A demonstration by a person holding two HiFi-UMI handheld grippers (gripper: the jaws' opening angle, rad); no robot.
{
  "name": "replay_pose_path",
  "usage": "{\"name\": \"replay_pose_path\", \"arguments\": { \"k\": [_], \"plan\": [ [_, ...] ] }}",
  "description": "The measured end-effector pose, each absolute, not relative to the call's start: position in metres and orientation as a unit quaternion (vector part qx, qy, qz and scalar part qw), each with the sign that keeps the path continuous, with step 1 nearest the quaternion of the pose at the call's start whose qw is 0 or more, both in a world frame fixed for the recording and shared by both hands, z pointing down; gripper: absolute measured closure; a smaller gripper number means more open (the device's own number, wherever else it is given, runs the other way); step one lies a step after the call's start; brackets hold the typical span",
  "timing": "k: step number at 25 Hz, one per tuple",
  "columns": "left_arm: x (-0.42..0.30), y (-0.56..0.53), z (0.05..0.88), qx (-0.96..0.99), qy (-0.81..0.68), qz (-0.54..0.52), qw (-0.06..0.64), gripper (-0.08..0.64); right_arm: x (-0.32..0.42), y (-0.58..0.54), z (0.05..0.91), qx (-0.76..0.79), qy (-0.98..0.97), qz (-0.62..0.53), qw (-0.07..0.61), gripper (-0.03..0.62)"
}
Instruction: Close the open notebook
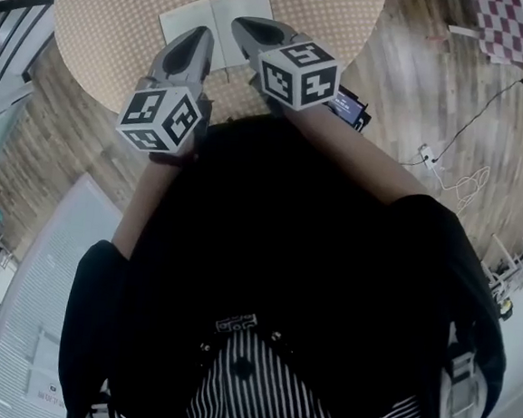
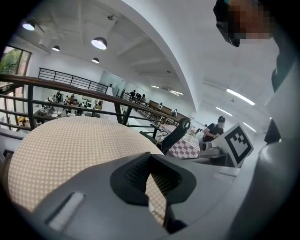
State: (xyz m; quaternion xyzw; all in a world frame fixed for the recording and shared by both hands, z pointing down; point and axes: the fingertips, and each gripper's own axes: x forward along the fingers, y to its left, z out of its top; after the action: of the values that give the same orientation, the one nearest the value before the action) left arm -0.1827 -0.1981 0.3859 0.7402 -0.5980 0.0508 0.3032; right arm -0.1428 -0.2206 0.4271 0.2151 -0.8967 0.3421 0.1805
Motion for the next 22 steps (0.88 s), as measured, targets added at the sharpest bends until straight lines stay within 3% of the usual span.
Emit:
{"name": "replay_pose_path", "arguments": {
  "k": [22],
  "plan": [
    [-0.205, -0.216, 0.482, 0.734, -0.563, 0.113, 0.362, 0.557, -0.162, -0.225, 0.505, 0.249, -0.870, 0.355, 0.233, 0.591]
  ]
}}
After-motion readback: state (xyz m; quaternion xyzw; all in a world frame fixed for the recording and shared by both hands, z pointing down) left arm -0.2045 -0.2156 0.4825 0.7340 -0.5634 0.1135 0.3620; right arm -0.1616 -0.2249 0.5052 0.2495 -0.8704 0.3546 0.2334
